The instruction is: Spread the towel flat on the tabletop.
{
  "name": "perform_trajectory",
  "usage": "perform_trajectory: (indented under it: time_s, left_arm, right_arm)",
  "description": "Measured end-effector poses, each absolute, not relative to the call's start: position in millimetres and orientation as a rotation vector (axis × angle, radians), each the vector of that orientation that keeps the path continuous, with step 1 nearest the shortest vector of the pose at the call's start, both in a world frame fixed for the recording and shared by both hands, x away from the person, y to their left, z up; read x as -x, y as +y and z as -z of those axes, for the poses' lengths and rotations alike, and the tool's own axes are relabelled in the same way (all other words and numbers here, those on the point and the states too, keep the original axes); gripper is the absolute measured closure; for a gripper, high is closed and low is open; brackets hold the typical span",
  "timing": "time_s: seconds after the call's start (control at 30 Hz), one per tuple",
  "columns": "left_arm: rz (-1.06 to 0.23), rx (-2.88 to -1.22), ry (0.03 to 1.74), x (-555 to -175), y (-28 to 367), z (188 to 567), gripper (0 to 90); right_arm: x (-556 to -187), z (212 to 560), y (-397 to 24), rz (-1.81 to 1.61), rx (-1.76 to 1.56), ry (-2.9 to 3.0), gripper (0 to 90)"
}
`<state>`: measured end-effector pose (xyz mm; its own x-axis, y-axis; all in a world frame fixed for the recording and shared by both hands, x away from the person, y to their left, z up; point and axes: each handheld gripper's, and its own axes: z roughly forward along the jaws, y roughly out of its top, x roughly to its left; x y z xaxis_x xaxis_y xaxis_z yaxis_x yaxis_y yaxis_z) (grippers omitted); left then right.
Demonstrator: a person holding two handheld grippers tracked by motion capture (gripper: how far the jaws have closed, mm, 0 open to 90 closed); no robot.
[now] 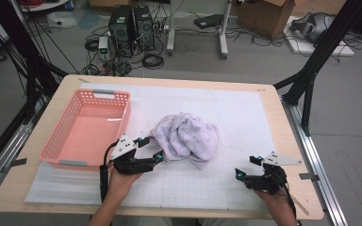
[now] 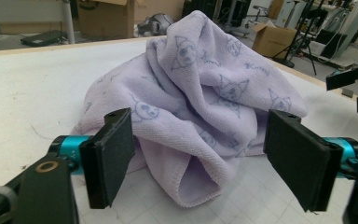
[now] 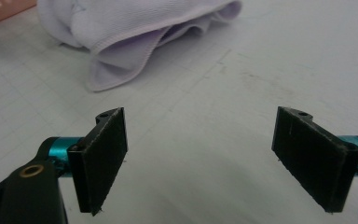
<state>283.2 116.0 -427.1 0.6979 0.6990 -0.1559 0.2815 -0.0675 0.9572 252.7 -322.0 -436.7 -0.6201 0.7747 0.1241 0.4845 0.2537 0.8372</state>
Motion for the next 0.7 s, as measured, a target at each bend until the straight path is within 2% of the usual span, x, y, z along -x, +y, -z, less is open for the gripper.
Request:
perform_trajectory:
  time_s: [0.23, 0.47, 0.6, 0.7]
  left_arm:
    - [-0.388, -1.679, 0.792, -283.9, 115.8, 429.9, 34.0]
    - [-0.374, -1.700, 0.809, -283.8, 114.8, 433.3, 36.0]
    - [-0.359, -1.715, 0.814, -285.2, 113.1, 436.4, 36.7]
    - [-0.353, -1.730, 0.807, -285.0, 111.0, 437.4, 38.2]
  right_arm:
    - [-267.4, 443.9, -274.2, -1.293, -1.054, 2.378, 28.4]
    - [-286.6, 451.6, -223.5, -1.127, -0.945, 2.449, 47.1]
    - [-289.1, 451.1, -216.4, -1.121, -0.948, 2.429, 63.4]
    - [-287.6, 450.7, -216.2, -1.130, -0.939, 2.439, 87.5]
